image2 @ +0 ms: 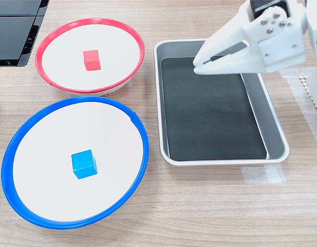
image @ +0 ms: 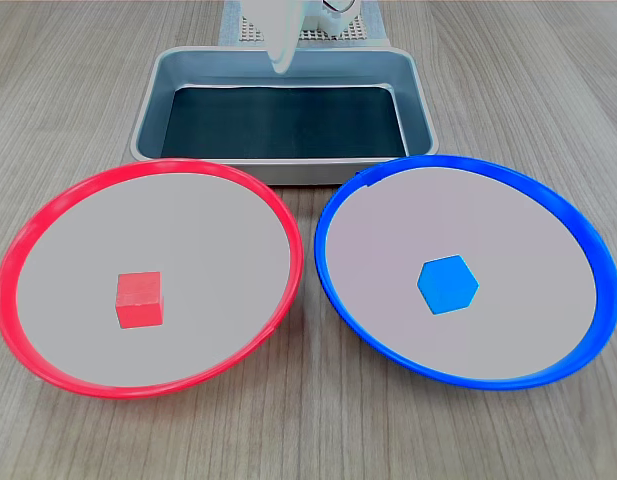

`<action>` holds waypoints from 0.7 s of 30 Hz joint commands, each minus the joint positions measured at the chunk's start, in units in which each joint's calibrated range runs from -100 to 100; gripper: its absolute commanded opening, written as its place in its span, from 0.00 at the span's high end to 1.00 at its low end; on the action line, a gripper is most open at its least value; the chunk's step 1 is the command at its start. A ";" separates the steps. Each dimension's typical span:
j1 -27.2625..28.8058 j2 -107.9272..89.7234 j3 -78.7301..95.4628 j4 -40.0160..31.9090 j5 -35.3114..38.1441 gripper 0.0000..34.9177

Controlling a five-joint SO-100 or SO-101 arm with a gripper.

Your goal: Move two blocks from tray to matching dishes

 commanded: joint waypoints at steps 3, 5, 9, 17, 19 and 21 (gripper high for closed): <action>-0.31 -1.02 0.09 6.48 -1.17 1.00; -0.40 -1.02 0.09 6.64 -1.95 1.00; -0.78 -1.02 0.09 6.64 -1.76 0.97; -0.68 -1.02 0.09 6.72 -1.86 0.99; -0.68 -1.02 0.09 6.72 -1.86 0.99; -0.68 -1.02 0.09 6.72 -1.86 0.99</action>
